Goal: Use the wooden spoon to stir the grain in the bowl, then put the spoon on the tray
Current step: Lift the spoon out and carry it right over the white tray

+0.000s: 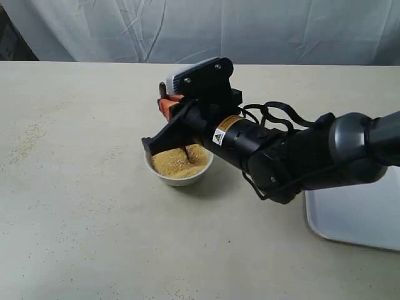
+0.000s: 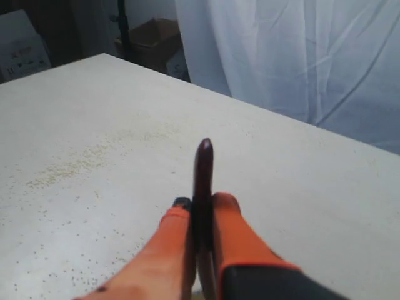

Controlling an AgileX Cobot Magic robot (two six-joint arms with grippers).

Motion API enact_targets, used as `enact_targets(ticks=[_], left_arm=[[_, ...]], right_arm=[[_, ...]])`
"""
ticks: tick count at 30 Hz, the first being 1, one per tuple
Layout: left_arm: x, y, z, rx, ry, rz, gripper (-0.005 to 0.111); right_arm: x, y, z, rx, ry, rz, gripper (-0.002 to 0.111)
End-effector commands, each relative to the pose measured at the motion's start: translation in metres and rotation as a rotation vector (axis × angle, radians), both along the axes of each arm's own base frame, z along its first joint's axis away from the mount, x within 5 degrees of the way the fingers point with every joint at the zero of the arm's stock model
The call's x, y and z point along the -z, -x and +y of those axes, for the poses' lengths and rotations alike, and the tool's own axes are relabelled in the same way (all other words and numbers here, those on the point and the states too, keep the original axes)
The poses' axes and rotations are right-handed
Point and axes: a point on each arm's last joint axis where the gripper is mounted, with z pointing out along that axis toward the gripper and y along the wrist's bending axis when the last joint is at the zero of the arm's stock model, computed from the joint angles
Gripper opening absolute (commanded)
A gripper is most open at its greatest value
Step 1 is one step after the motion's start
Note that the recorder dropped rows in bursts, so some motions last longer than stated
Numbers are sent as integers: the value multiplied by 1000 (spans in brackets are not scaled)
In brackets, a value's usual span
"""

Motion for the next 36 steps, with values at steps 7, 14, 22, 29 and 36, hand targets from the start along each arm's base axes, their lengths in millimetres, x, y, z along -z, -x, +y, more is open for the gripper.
enact_targets(ticks=[7, 14, 22, 29, 36], left_arm=[[0, 0, 0, 1, 2, -15, 0], [0, 0, 0, 1, 2, -15, 0], [0, 0, 0, 1, 2, -15, 0], [0, 0, 0, 1, 2, -15, 0], [0, 0, 0, 1, 2, -15, 0]], right_arm=[[-11, -2, -4, 30, -5, -81, -1], [-52, -4, -28, 244, -194, -10, -1], [-95, -14, -101, 318, -112, 408, -1], [-92, -33, -196, 339, -12, 828, -1], [-16, -63, -293, 316, -348, 1110, -1]])
